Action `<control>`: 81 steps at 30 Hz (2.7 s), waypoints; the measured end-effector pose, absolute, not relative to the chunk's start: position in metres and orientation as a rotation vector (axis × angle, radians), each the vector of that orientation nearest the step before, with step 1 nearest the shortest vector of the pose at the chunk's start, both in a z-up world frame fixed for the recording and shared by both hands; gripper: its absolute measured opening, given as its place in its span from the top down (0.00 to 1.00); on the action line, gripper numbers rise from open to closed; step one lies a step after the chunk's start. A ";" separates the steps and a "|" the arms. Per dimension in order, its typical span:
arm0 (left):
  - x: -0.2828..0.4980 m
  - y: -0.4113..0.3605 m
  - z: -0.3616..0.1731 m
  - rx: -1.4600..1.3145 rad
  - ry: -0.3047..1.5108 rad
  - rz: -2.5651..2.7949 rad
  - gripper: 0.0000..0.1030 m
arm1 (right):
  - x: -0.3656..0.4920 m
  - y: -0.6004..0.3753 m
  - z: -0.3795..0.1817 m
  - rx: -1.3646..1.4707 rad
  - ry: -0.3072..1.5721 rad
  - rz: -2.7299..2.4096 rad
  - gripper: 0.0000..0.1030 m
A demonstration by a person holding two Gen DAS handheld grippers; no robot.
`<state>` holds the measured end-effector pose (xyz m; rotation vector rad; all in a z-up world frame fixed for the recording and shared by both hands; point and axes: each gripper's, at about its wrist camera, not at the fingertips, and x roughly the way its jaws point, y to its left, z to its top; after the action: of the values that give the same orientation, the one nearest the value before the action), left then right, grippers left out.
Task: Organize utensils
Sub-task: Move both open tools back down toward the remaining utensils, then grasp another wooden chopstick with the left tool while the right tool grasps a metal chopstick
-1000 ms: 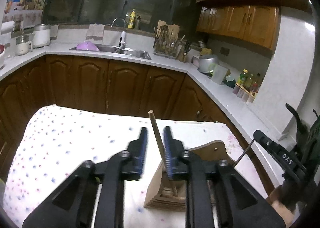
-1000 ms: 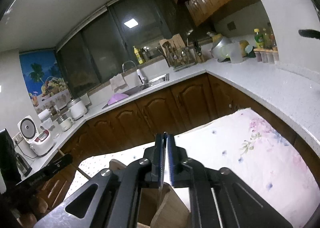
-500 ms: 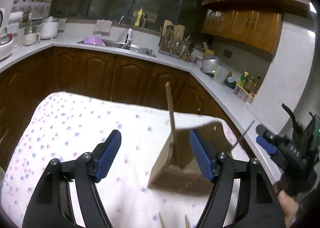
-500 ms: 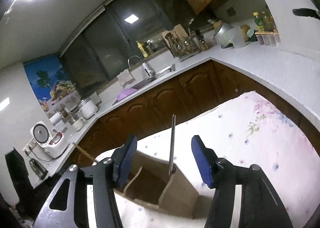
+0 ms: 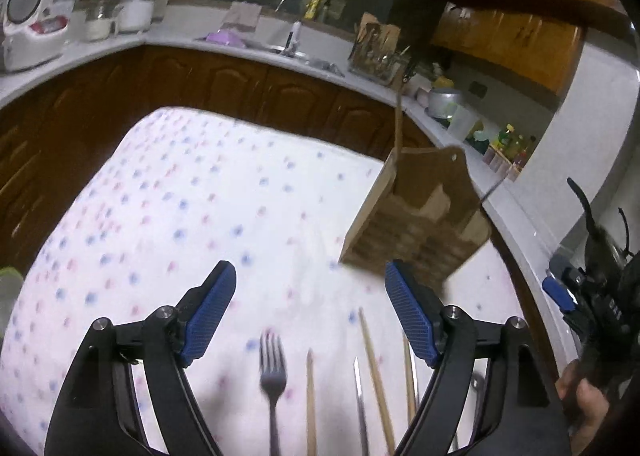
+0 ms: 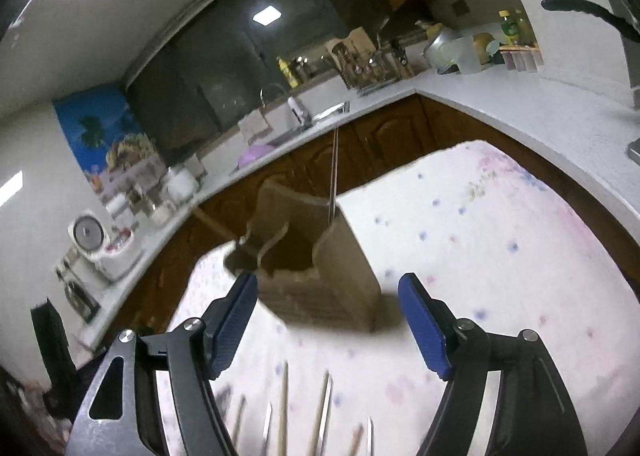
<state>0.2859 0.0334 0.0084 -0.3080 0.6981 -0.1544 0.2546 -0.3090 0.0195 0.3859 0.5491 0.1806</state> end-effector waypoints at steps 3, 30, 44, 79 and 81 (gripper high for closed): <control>0.266 0.040 -0.002 -0.321 0.730 -0.149 0.24 | 0.232 -0.305 0.014 0.362 0.577 0.190 0.27; 0.191 0.011 -0.033 -0.129 0.849 -0.214 0.23 | 0.144 -0.277 -0.037 0.184 0.714 0.160 0.09; 0.224 -0.015 -0.039 -0.028 0.893 -0.239 0.24 | 0.171 -0.279 -0.047 0.161 0.783 0.147 0.36; 0.306 -0.063 -0.087 0.193 1.099 -0.341 0.95 | 0.264 -0.254 -0.096 -0.018 1.006 0.146 0.93; 0.306 -0.062 -0.087 0.173 1.098 -0.340 0.95 | 0.263 -0.258 -0.095 0.008 1.007 0.150 0.95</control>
<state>0.3059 -0.0616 -0.0866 0.1734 1.0981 -0.3401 0.2633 -0.2579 -0.0952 0.0078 1.0073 0.1499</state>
